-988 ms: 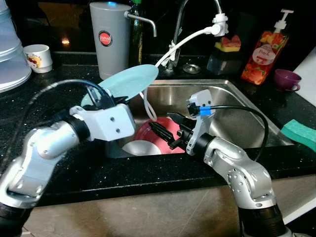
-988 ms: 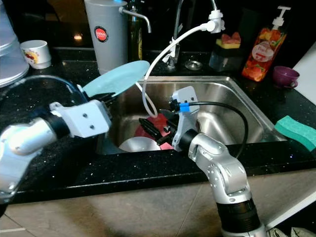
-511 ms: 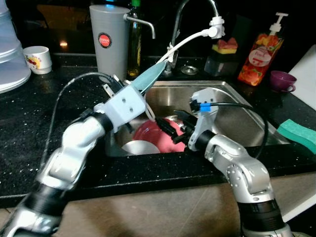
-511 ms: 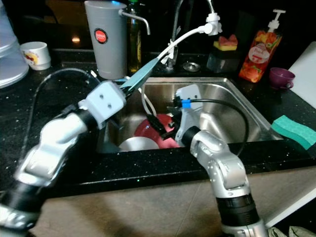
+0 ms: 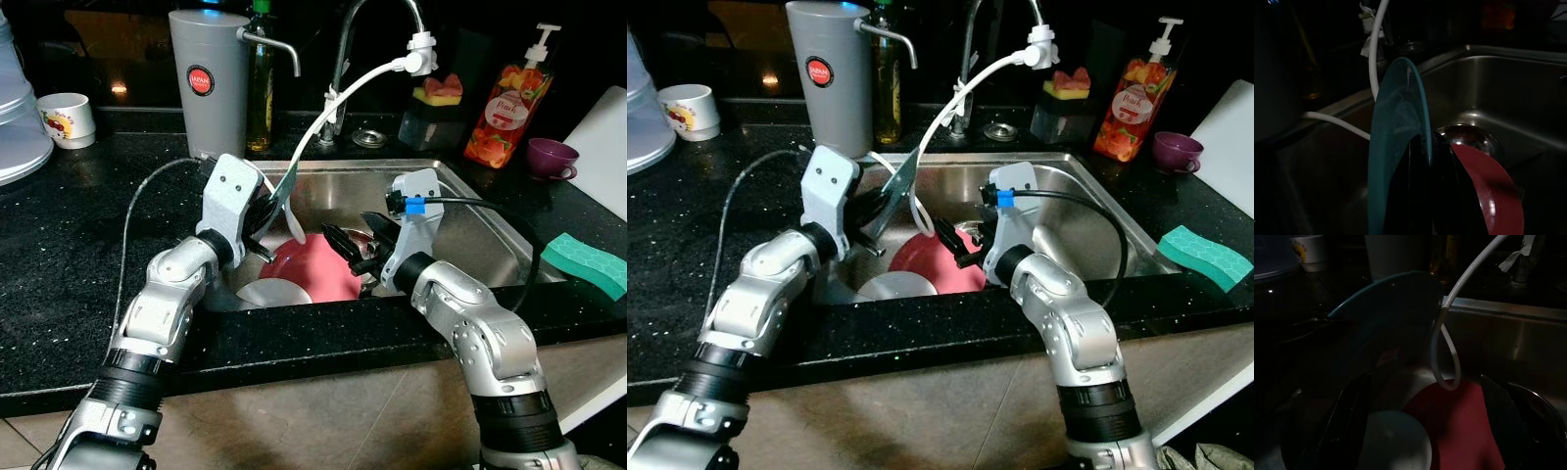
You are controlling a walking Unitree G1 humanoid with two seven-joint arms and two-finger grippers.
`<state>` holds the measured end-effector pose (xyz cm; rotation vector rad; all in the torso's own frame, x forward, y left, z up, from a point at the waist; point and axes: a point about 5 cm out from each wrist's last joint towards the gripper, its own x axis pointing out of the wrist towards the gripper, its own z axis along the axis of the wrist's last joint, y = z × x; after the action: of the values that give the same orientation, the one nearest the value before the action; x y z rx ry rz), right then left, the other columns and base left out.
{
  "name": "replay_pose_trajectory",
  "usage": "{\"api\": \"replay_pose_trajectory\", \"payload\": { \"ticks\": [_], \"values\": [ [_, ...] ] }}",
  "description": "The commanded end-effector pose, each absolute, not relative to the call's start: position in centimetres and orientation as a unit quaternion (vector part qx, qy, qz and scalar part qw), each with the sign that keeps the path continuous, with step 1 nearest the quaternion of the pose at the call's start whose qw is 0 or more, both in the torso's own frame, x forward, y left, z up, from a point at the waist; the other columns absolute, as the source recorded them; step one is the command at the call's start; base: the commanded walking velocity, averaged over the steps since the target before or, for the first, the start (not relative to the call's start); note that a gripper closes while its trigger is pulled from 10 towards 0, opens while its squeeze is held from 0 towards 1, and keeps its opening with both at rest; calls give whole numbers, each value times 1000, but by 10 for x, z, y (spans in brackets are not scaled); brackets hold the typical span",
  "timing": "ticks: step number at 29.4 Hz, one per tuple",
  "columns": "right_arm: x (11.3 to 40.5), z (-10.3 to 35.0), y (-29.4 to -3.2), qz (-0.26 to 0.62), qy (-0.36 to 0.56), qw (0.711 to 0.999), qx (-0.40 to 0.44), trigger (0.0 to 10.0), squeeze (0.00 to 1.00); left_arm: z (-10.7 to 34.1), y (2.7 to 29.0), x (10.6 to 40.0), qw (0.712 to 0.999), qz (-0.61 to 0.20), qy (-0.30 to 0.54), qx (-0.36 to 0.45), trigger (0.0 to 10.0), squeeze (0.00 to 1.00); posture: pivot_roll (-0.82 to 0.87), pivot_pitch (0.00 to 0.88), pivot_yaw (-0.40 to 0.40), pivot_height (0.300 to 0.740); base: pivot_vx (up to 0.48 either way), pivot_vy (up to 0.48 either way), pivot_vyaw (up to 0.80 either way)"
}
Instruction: Kitchen organization
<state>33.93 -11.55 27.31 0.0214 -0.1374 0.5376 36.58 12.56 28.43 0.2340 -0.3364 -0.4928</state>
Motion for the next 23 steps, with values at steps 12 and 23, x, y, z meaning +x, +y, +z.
{"api": "replay_pose_trajectory", "payload": {
  "ticks": [12,23],
  "values": [
    [339,274,-116,262,-74,962,18,10000,0,316,120,353,936,-299,-184,4,10000,0,92,165,-79,740,0,0,0],
    [339,275,-116,262,-76,962,19,10000,0,321,132,360,952,-249,-180,3,10000,0,92,171,-81,740,0,0,0]
  ]
}}
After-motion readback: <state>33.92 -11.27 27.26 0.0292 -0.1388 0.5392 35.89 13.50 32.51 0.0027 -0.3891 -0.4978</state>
